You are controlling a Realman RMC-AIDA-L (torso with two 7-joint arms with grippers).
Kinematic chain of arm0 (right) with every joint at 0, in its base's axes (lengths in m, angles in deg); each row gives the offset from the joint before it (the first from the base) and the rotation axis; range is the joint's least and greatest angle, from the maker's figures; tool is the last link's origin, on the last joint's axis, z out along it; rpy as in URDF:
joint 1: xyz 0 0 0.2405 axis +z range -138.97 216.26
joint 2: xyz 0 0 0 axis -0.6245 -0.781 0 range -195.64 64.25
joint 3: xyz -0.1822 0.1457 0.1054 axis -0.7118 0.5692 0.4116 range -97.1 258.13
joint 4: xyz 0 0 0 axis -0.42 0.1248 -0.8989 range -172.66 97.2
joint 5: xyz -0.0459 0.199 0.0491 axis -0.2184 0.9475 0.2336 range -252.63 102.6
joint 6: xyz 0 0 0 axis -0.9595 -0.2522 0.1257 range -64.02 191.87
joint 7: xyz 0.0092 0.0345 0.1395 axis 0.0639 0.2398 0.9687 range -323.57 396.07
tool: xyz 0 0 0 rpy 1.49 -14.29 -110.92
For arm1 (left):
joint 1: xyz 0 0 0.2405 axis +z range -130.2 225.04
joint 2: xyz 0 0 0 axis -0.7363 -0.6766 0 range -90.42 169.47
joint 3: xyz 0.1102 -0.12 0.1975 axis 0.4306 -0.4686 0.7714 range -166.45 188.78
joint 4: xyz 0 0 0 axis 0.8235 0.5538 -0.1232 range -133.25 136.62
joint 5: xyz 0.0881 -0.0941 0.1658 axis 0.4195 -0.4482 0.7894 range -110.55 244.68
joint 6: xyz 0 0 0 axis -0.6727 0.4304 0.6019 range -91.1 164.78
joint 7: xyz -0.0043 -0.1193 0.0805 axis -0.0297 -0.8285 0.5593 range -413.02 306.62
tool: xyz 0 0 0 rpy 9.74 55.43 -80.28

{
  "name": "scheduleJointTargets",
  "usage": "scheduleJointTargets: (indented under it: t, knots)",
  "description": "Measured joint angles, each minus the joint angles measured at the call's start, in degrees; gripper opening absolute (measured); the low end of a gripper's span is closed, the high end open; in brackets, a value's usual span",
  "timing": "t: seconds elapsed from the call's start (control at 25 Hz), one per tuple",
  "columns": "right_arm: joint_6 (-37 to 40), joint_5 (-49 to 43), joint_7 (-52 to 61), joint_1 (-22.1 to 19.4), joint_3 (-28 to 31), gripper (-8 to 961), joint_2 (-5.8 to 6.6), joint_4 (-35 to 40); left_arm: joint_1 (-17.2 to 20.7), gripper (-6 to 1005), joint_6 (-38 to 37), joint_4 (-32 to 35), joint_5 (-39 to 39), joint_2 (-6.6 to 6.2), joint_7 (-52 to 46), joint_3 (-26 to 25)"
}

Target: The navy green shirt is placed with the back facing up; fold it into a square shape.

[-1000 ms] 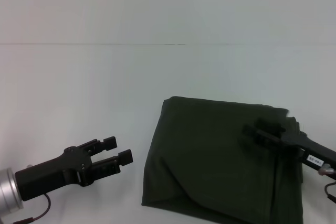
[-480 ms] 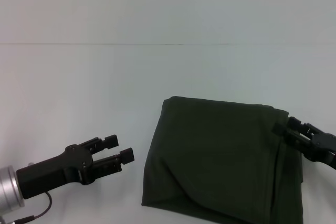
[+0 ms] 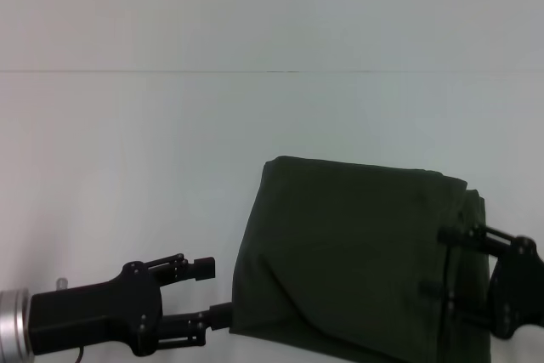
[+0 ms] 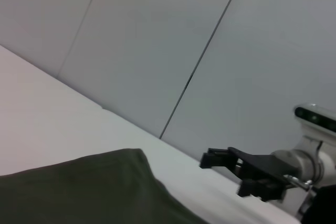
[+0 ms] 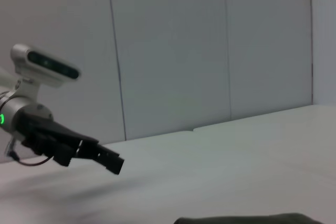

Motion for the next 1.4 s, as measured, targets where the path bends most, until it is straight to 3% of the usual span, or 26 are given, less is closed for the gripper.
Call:
scheduleJointTargets:
  t: [0.24,0.48,0.68,1.4]
  knots:
    - [-0.7,-3.3,-4.0,-2.5,-0.1,756,-0.21,-1.2,2.5,831,2.7,0.4,0.0,1.01,6.5,-0.5]
    - [-0.8,-3.4,-5.8,-4.4,-0.5,758,-0.12,-2.0,3.1,838,4.2,0.6,0.2,1.16,10.7,-0.3]
    - [-0.5,-3.5,-6.3,-4.7,-0.7,926,-0.18,-2.1,3.2,840,4.5,0.6,0.2,1.16,11.8,-0.3]
    - [0.1,-3.1,-8.1,-4.5,-0.2,924,-0.22,-3.5,3.7,841,5.3,0.4,0.2,1.34,11.8,-0.4]
